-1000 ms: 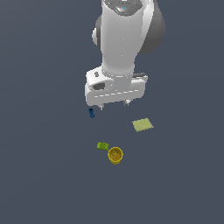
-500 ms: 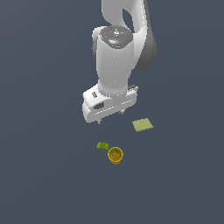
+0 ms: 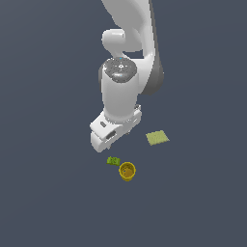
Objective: Pick up a designated object from a clutter of objects.
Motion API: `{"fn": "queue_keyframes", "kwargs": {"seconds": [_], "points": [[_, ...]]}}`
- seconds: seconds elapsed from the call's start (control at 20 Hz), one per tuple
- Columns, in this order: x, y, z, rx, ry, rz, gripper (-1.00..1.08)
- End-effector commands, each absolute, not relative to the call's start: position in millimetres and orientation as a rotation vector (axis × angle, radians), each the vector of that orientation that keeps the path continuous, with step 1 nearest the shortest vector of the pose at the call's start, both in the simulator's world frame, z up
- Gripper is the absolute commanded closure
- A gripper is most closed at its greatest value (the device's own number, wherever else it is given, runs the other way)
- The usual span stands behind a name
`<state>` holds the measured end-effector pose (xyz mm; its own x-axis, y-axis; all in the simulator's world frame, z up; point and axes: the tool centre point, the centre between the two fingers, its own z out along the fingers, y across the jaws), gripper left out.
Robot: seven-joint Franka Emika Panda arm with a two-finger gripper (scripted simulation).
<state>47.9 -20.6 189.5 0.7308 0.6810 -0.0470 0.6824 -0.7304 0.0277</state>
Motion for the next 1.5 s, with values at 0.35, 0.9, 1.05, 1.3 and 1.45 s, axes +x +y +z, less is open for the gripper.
{"fn": "queue_keyframes", "kwargs": {"seconds": [0.35, 0.9, 1.05, 1.3, 1.45], "points": [[58, -33, 143, 2.733, 1.485, -0.047, -0.92], [64, -44, 91, 2.529, 1.845, -0.023, -0.92], [64, -46, 81, 2.483, 1.913, -0.016, -0.92], [65, -48, 69, 2.428, 1.990, -0.006, -0.92], [65, -49, 64, 2.408, 2.017, -0.002, -0.92]]}}
